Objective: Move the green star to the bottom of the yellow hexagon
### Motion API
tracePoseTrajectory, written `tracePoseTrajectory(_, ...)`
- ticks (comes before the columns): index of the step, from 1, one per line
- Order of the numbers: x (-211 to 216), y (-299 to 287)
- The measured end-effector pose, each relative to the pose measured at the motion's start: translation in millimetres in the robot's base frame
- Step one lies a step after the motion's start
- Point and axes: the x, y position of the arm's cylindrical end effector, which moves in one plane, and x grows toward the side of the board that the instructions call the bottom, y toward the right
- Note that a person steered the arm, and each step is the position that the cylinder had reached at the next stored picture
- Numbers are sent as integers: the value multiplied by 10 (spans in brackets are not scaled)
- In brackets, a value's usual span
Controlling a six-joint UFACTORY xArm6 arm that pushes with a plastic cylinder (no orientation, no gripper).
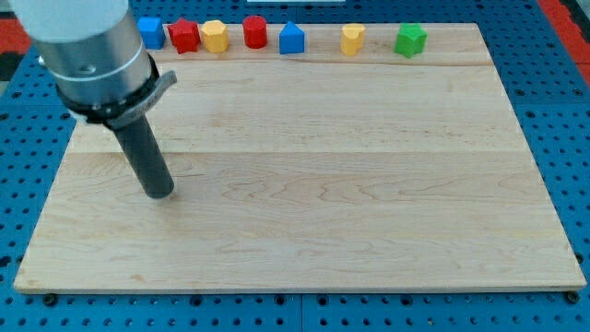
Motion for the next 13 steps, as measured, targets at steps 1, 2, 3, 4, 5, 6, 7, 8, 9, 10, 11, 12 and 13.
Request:
tracePoseTrajectory(1, -288, 0)
tracePoseTrajectory(2, -320, -207)
tracePoseTrajectory(3, -373, -479)
tracePoseTrajectory(4, -447, -605)
tracePoseTrajectory(5, -590, -607)
tracePoseTrajectory(6, -741, -857)
tracePoseTrajectory(7, -744, -900)
tracePoseTrajectory(8, -755, -932)
tracePoseTrajectory(9, -927, -1023)
tracePoseTrajectory(10, -1199, -982)
tracePoseTrajectory(11, -1301, -647)
tracePoseTrajectory(12, -1515, -264)
tracePoseTrajectory(13, -1828, -130)
